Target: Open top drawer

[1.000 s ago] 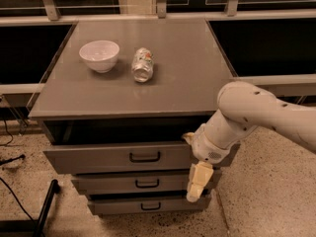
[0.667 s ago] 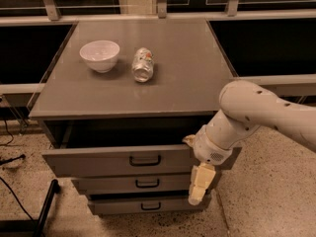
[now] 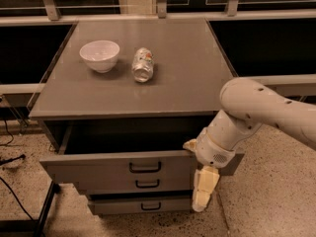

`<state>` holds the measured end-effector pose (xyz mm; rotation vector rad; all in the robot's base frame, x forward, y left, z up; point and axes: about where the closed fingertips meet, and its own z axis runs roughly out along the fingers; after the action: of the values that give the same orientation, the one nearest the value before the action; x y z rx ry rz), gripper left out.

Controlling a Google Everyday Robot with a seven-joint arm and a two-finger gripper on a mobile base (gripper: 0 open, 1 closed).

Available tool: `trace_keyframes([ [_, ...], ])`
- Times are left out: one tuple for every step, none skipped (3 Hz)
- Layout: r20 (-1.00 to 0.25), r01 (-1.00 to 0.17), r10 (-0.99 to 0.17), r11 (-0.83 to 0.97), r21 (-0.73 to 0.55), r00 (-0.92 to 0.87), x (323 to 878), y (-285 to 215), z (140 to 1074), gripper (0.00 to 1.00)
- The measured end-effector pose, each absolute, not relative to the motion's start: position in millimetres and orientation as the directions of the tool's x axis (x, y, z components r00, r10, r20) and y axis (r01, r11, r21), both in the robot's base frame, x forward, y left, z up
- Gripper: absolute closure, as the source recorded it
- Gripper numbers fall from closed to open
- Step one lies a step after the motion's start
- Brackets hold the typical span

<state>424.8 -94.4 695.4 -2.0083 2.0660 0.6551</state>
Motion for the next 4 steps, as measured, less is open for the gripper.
trace_keyframes([
  [-0.430,-0.978,-0.899,-0.014,0.208,-0.079,411,-102,704,0.00],
  [-0.421,-0.972,-0.902,-0.010,0.236,-0.093,398,-112,712,0.00],
  [-0.394,-0.961,-0.913,-0.010,0.277,-0.103,383,-122,718,0.00],
  [-0.390,-0.959,-0.915,-0.012,0.284,-0.104,380,-123,719,0.00],
])
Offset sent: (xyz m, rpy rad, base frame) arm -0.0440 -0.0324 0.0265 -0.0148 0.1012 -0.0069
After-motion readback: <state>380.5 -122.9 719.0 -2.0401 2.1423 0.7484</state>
